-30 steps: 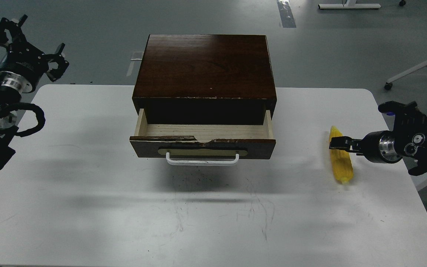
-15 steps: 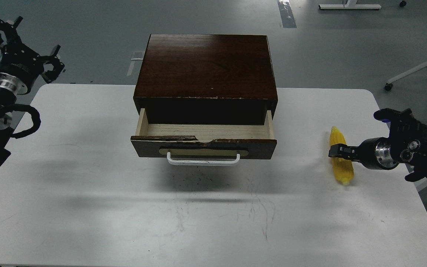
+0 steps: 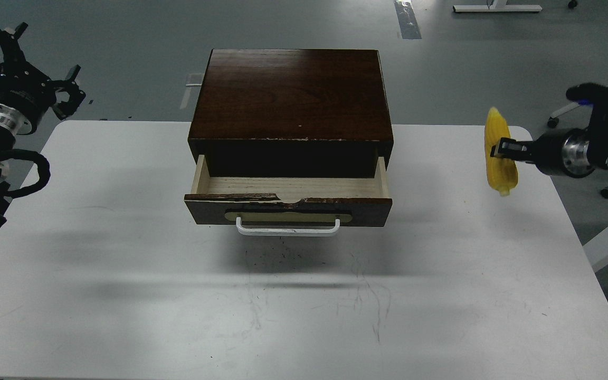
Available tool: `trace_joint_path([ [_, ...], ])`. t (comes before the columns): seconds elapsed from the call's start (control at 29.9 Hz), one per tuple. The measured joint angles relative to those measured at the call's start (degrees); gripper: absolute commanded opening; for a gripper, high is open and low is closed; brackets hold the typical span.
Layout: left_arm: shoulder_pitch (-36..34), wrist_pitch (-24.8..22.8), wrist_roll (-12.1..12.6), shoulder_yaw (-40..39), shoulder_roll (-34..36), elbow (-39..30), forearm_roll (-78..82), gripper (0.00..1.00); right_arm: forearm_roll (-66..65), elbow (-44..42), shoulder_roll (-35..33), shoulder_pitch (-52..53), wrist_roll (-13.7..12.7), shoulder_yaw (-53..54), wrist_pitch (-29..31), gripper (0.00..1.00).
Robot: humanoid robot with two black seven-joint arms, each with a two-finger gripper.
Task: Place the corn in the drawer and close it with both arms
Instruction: 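Grasp the corn cob with the right gripper and lift it, then carry the corn over the open drawer and lower it inside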
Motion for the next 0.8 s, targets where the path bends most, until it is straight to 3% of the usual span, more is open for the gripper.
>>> trace_joint_path([
  [0.33,-0.21,0.00,-0.74,1.53,0.35,-0.02,2.32,0.98,-15.04,10.36,1.13,18.78,1.51,0.37,0.16,0.00],
  [0.8,-0.44,0.00,-0.76,1.30,1.52,-0.02,2.03,0.98,-36.81,22.12,17.91,26.13,4.71,-1.11,0.16,0.00],
])
